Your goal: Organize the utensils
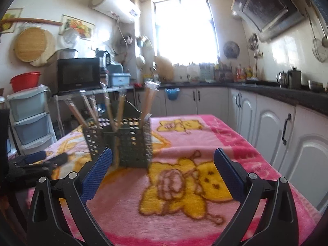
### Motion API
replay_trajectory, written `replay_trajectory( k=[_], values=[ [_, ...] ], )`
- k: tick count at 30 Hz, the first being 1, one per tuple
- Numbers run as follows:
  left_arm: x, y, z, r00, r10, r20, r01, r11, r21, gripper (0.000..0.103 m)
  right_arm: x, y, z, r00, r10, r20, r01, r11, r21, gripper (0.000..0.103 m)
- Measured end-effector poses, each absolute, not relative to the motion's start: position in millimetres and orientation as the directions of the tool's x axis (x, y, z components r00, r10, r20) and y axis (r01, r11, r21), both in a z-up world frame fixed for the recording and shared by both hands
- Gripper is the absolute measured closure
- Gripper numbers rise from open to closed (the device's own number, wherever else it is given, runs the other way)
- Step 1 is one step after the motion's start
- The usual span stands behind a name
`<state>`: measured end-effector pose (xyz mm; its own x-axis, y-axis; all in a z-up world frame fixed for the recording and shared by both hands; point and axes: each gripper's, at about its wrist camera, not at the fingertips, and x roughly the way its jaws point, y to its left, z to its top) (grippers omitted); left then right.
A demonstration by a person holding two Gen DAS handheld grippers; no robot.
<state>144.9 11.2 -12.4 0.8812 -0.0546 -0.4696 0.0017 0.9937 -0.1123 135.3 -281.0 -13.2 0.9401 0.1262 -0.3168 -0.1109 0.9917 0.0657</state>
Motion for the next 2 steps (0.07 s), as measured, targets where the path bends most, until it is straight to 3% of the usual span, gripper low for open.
replay_trajectory(
  k=[2],
  values=[
    [156, 35, -6, 0.859, 0.044, -0.509, -0.080, 0.996, -0.048, 0.010, 157, -301, -15, 0.912, 0.043, -0.408, -0.028, 0.999, 0.043, 0.006]
  ],
)
